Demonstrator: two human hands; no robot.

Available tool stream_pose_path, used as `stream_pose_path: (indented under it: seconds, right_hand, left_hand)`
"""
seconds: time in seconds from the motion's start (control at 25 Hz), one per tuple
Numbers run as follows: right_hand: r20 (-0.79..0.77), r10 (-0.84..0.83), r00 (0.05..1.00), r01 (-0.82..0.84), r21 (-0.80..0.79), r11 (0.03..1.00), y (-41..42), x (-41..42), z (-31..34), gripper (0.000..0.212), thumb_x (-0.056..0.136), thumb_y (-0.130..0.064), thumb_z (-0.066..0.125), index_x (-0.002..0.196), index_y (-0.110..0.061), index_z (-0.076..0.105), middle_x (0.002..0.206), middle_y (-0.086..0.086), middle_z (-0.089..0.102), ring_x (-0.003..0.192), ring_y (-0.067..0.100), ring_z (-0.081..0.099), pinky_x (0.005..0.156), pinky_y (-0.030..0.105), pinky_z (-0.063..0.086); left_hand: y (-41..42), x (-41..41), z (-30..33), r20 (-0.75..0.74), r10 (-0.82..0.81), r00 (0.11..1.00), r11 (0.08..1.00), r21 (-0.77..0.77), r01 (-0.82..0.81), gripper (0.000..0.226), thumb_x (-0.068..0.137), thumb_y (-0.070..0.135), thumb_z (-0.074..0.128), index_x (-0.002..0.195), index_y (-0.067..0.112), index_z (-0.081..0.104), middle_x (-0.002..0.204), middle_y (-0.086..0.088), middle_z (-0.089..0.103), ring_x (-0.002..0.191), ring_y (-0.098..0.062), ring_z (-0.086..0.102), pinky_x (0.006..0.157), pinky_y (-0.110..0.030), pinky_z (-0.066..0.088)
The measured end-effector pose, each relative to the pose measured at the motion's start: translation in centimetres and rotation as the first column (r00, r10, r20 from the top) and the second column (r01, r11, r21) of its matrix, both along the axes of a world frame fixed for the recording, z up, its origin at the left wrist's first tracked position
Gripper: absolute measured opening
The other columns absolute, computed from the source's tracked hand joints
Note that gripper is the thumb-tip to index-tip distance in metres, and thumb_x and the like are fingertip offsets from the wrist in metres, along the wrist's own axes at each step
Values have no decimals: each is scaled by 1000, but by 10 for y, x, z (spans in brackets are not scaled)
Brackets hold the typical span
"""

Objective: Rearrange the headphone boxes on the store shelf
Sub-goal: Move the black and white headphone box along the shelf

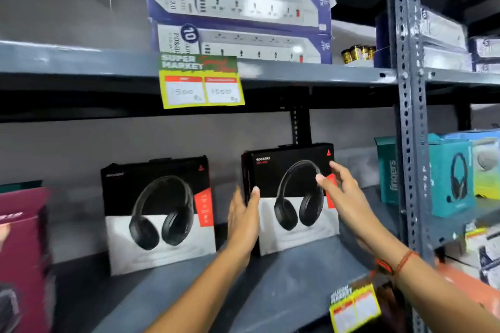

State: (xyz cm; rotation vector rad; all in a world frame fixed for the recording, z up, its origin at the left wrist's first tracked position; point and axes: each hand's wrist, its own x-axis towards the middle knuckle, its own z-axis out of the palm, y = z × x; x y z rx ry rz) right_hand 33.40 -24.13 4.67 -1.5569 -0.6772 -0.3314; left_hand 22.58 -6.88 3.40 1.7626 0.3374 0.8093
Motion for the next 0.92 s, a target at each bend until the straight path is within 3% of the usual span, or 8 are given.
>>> stream_pose_path:
  seconds: [0.16, 0.28, 0.4, 0.48, 0.64, 0.92]
  right_hand:
    - [-125, 17, 992, -21, -32, 999, -5, 80, -20, 69, 94, -45, 61, 155, -25, 35, 161, 4, 33, 145, 22, 36, 116, 36, 29]
    - [-242, 156, 958, -156, 19, 988, -5, 115, -31, 74, 87, -61, 61, 152, -31, 40, 158, -1, 42, 141, 20, 43, 119, 46, 30]
    - [-279, 306, 910, -290, 100, 952, -5, 126, -43, 76, 59, -84, 64, 127, -50, 62, 135, -20, 66, 125, 2, 59, 117, 43, 35]
    - [-240, 346, 907, -339, 72, 938, -8, 122, -48, 64, 57, -89, 62, 115, -62, 65, 121, -32, 70, 115, -9, 62, 114, 40, 37]
    - [-192, 374, 907, -375, 36, 927, -25, 99, -38, 72, 72, -84, 57, 132, -45, 61, 134, -20, 66, 129, 4, 57, 117, 45, 35]
    - [-127, 402, 907, -401, 40, 915, -47, 33, -8, 64, 74, -79, 55, 122, -40, 71, 111, -16, 78, 107, 3, 71, 102, 39, 52]
  left_hand:
    - [-2, 42, -11, 2, 119, 993, 991, -56, -119, 74, 101, 54, 40, 162, 26, 11, 172, 1, 13, 158, -22, 17, 127, -45, 17]
    - [-14, 55, -23, 66, 231, 971, 972, -62, -227, 68, 100, 57, 36, 160, 30, 19, 170, 3, 24, 154, -21, 27, 120, -40, 25]
    - [-22, 61, -28, 28, 241, 970, 965, -109, -237, 69, 97, 65, 26, 160, 37, 19, 169, 12, 22, 156, -17, 19, 123, -40, 16]
    - [-24, 60, -24, 21, 258, 966, 955, -159, -251, 69, 97, 67, 24, 159, 38, 22, 169, 13, 22, 157, -16, 17, 125, -40, 11]
    - [-26, 38, -14, -48, 334, 941, 897, -290, -333, 81, 86, 81, 29, 154, 38, 39, 166, 0, 35, 154, -27, 29, 126, -50, 20]
    - [-21, -36, 22, -91, 424, 901, 902, -50, -429, 104, 73, 92, 14, 153, 33, 42, 164, -5, 38, 151, -32, 32, 124, -54, 23]
